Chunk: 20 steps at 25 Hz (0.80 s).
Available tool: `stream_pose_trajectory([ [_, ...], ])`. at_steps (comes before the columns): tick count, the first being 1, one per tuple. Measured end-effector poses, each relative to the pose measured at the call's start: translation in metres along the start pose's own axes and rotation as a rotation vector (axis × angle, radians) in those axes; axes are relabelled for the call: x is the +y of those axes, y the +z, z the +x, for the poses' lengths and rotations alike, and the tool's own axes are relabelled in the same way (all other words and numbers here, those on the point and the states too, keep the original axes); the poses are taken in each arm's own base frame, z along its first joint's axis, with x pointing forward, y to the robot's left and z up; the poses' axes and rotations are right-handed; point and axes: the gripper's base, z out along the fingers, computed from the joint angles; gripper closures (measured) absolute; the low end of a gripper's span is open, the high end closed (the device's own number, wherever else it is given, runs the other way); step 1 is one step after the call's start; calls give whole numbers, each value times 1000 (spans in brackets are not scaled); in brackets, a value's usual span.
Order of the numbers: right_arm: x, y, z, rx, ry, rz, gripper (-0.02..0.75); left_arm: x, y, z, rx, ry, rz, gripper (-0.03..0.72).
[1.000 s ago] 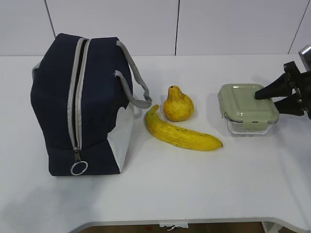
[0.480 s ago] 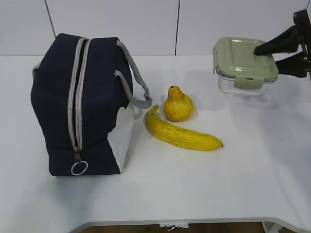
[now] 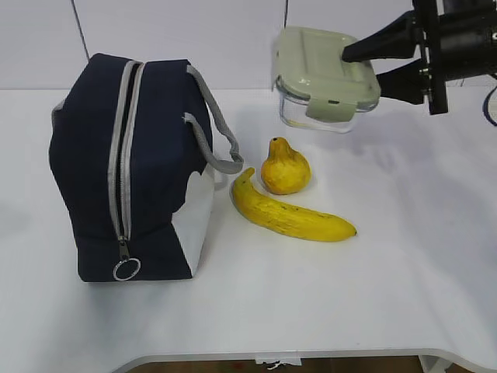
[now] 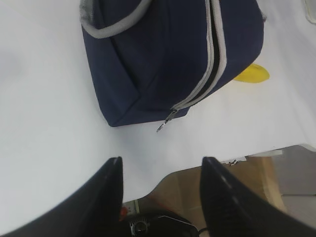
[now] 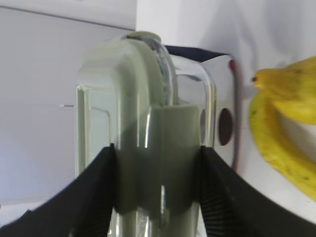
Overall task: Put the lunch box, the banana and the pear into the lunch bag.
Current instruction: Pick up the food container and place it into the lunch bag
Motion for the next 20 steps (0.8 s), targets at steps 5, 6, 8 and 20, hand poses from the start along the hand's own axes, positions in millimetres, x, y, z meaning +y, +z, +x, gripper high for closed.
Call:
stream_pose_trajectory([
  [5, 19, 28, 13, 54, -25, -68, 370, -4, 19, -31, 21, 6, 84, 273],
  [6, 22, 33, 15, 63, -29, -77, 370, 8, 48, -41, 100, 28, 69, 273],
  [8, 29, 42, 20, 81, -46, -87, 370, 7, 61, -60, 106, 40, 111, 270],
  [20, 85, 98, 18, 77, -220, -140, 370, 28, 134, -96, 210, 25, 176, 276],
])
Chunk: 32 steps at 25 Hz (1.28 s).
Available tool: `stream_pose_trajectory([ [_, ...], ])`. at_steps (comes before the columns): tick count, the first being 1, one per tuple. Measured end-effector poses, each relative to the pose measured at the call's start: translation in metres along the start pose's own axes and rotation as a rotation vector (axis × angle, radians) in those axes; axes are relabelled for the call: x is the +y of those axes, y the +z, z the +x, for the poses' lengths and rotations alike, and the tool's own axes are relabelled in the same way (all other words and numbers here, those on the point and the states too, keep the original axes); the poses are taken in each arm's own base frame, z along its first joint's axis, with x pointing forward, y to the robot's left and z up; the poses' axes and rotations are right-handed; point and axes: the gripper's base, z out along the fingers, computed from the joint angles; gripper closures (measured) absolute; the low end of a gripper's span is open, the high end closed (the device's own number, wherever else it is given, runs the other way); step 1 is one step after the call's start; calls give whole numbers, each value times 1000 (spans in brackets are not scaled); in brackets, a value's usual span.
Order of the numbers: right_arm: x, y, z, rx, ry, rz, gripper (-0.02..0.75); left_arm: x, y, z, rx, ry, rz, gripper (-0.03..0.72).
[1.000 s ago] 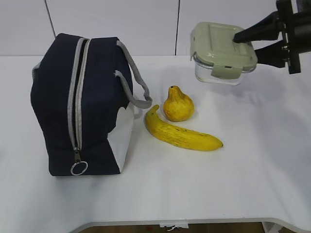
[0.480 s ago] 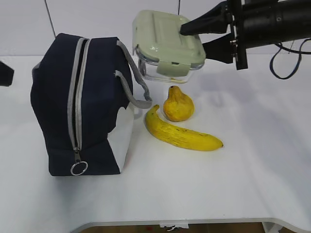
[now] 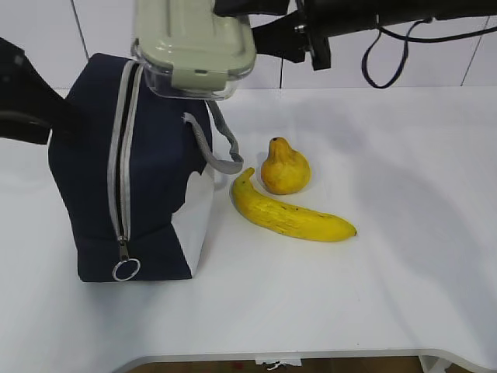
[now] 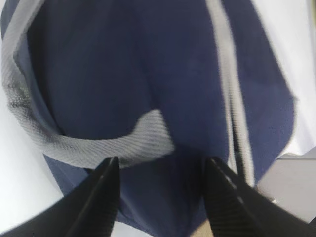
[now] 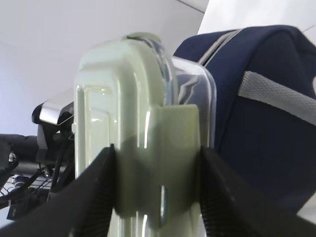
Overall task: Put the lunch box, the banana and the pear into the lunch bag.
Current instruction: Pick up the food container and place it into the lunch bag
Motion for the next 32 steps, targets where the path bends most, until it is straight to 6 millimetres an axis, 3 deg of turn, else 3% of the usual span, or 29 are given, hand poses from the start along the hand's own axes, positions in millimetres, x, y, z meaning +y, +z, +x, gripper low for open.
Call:
stream_pose_trajectory([
  [2, -2, 13, 1, 15, -1, -3, 370, 2, 3, 0, 6, -1, -1, 300],
  [3, -4, 18, 2, 23, 1, -3, 370, 5, 7, -1, 17, -9, -1, 383],
  [4, -6, 24, 2, 28, 3, -5, 370, 5, 6, -1, 17, -6, -1, 417],
  [6, -10, 36, 6, 50, 9, -6, 370, 5, 6, -1, 17, 5, -1, 580],
  [8, -10, 44, 9, 63, 7, -10, 371, 5, 6, -1, 17, 12, -1, 669],
  [12, -7, 54, 14, 77, -5, -3, 371, 5, 7, 0, 20, 16, -2, 686],
  [17, -25, 59, 16, 98, -38, 98, 371, 4, 7, 0, 30, 18, 4, 687],
  [24, -45, 48, 9, 85, -35, 192, 371, 2, 4, 2, 34, 27, 5, 688],
  [28, -42, 47, 7, 68, 25, 124, 371, 2, 4, 2, 36, 27, 6, 688],
  [32, -26, 48, 5, 52, 83, -51, 371, 3, 4, 2, 37, 30, 3, 688],
])
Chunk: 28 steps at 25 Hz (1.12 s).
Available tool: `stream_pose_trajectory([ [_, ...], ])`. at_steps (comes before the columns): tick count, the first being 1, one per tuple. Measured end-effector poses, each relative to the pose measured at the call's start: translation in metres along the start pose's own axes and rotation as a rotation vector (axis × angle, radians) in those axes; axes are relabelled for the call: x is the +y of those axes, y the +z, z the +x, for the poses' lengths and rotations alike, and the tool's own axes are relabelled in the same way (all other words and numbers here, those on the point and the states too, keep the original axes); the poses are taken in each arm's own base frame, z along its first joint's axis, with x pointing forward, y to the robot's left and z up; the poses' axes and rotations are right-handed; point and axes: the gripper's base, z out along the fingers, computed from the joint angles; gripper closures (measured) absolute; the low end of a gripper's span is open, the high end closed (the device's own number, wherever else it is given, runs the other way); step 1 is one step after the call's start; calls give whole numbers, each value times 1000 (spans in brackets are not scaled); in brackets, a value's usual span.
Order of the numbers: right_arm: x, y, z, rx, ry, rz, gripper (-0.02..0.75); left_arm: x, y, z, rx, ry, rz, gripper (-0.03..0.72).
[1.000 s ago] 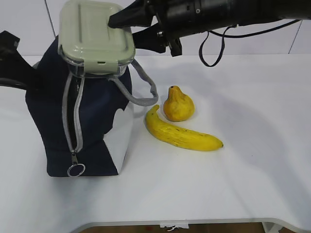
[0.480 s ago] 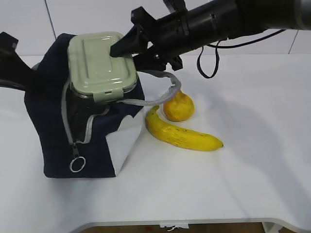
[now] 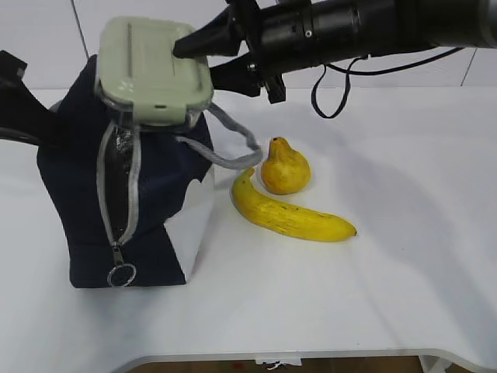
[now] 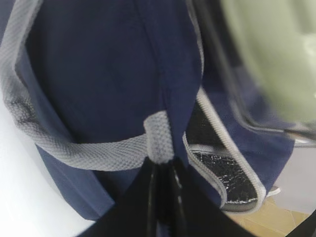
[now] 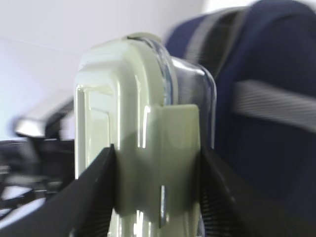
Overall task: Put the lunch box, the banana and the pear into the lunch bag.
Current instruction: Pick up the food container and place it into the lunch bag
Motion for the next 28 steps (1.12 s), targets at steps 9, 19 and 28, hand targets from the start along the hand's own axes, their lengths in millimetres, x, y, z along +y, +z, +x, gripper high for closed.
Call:
stream_pose_trajectory([
  [9, 16, -1, -3, -13, 20, -139, 371, 0, 0, 0, 0, 0, 0, 688],
  [19, 25, -1, -8, -22, -20, -144, 371, 0, 0, 0, 0, 0, 0, 688],
  [28, 25, 14, -8, -106, -34, -70, 371, 0, 0, 0, 0, 0, 0, 688],
])
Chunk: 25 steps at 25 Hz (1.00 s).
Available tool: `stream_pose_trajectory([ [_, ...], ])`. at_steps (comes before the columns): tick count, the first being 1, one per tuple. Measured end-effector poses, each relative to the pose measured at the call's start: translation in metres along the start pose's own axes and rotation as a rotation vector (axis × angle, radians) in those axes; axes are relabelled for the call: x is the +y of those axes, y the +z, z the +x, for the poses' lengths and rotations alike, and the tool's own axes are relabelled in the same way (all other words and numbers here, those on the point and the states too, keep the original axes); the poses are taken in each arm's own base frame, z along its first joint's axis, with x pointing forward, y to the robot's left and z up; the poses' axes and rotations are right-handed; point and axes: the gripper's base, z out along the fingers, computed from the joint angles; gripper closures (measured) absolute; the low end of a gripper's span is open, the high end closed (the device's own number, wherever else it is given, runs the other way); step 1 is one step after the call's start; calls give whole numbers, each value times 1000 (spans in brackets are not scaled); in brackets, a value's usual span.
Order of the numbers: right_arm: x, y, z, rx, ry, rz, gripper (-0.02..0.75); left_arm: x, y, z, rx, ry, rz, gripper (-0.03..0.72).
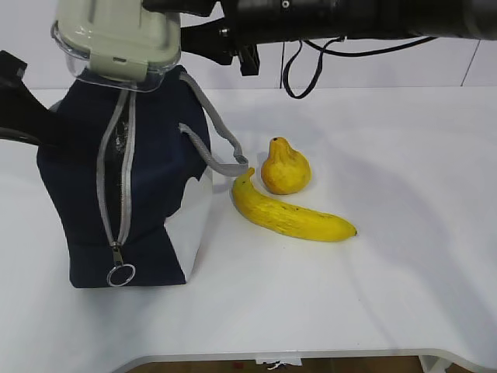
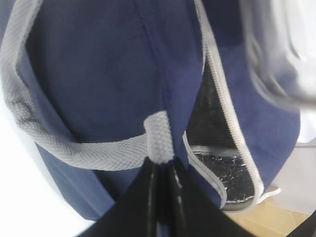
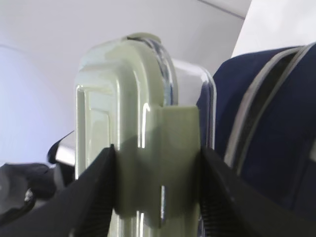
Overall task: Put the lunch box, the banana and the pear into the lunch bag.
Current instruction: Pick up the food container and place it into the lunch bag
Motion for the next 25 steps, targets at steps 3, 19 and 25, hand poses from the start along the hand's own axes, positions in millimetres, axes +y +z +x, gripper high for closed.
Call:
stream_pose_trajectory([
  [3, -3, 1, -3, -36, -1, 28, 371, 0, 0, 0, 0, 0, 0, 688],
  [19, -3, 15, 13, 40, -28, 39, 371, 0, 0, -1, -13, -1, -5, 688],
  [25, -7, 20, 18, 63, -66, 87, 371, 0, 0, -1, -14, -1, -5, 688],
])
